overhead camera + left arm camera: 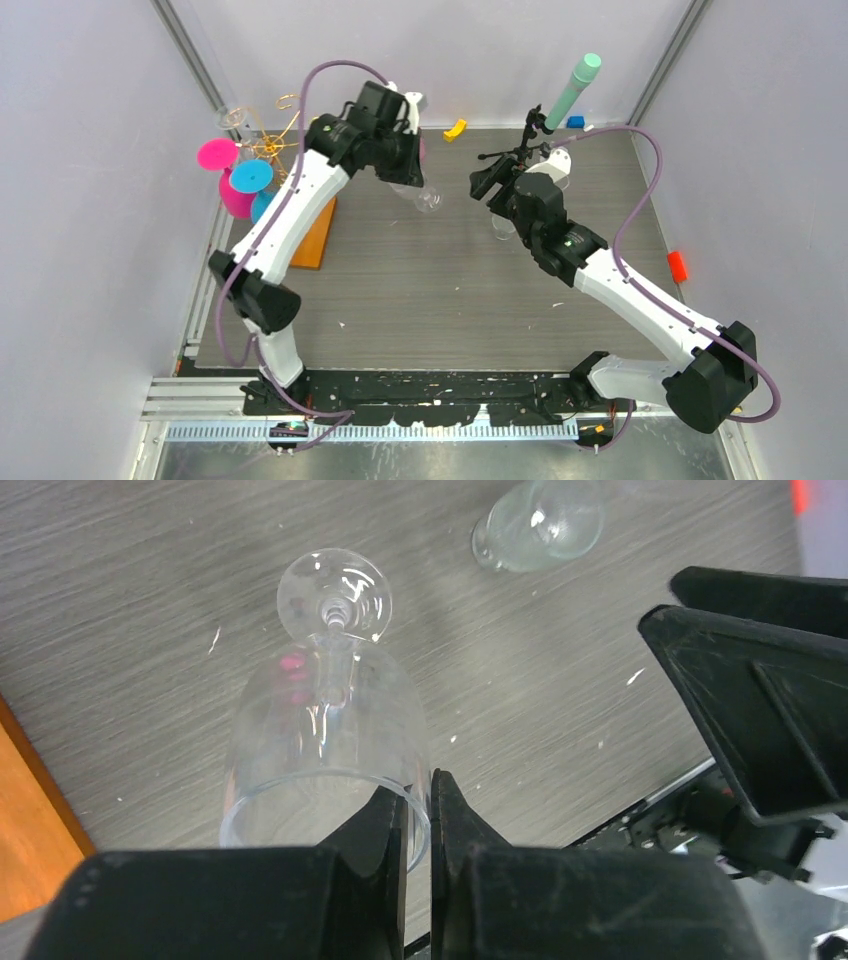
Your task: Take the wine glass off the wine glass rack
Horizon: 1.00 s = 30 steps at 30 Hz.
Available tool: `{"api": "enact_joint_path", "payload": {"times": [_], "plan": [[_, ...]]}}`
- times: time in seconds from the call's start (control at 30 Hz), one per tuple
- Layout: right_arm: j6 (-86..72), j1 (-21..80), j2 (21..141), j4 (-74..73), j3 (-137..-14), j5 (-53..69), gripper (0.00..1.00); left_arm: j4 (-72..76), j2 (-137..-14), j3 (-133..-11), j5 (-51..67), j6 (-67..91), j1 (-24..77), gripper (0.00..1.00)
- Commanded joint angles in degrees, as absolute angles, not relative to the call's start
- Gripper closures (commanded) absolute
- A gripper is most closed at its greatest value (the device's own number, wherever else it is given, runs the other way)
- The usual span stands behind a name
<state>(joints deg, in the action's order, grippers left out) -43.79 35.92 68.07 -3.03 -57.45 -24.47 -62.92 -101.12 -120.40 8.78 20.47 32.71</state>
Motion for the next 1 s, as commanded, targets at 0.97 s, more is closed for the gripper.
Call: {"api": "enact_joint_path", "payload": {"times": [0.97], "plan": [[-41.64,35.42,60.75,-19.41,-55.85,-32.13,0.2,-69.79,-129.78,-143.87,7.22,20.2,41.48,0.92]]}}
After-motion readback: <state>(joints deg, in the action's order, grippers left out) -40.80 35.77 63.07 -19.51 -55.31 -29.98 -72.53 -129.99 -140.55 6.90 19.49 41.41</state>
